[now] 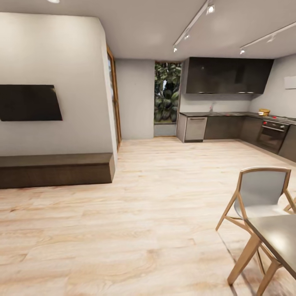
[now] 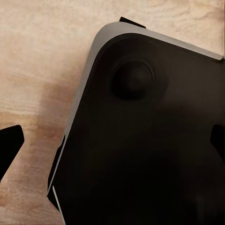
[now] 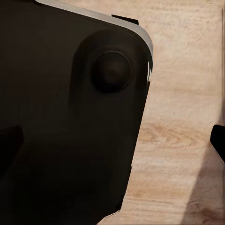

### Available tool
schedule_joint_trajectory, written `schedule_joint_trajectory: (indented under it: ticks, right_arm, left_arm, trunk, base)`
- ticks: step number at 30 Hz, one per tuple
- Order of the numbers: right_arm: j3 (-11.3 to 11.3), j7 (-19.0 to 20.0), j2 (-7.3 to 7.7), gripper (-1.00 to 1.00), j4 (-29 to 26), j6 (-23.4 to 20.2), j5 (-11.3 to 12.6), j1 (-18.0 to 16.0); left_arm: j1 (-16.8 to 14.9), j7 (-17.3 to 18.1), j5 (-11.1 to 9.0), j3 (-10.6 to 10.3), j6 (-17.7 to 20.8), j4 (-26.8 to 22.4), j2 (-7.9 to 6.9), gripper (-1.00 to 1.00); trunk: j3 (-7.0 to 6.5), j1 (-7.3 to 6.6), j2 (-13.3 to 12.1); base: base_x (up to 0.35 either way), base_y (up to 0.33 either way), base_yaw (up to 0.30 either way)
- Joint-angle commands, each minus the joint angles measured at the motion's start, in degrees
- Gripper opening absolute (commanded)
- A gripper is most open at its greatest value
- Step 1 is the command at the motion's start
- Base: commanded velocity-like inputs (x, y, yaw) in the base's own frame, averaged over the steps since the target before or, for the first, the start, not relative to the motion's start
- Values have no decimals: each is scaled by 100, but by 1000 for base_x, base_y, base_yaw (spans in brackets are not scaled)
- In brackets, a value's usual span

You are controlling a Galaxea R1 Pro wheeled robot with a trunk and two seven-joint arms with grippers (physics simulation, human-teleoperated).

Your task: In the kitchen, take the popcorn bag from the countertop, put it into the microwave, and heat it until the popcorn is cooked so the cooked popcorn ends up inside the bag.

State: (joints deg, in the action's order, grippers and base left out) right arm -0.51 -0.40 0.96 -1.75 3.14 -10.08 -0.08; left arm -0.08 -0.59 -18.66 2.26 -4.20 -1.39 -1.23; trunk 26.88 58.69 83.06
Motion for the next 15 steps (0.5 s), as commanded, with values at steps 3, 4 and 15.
schedule_joint_trajectory:
  ticks: [3, 4, 15]
  right_arm:
    - [-2, -4, 1, 100, -1, 12, -38, -1]
    - [-2, -4, 1, 100, -1, 12, -38, -1]
    - [-2, -4, 1, 100, -1, 12, -38, -1]
  left_arm:
    - [-1, -3, -6, 20, -11, -2, 0, 100]
    - [1, -3, -6, 20, -11, -2, 0, 100]
    - [0, -3, -6, 20, -11, -2, 8, 100]
  trunk:
    - [5, 3, 2]
    - [5, 3, 2]
    - [5, 3, 2]
  base:
    - [336, 0, 0]
    - [336, 0, 0]
    - [336, 0, 0]
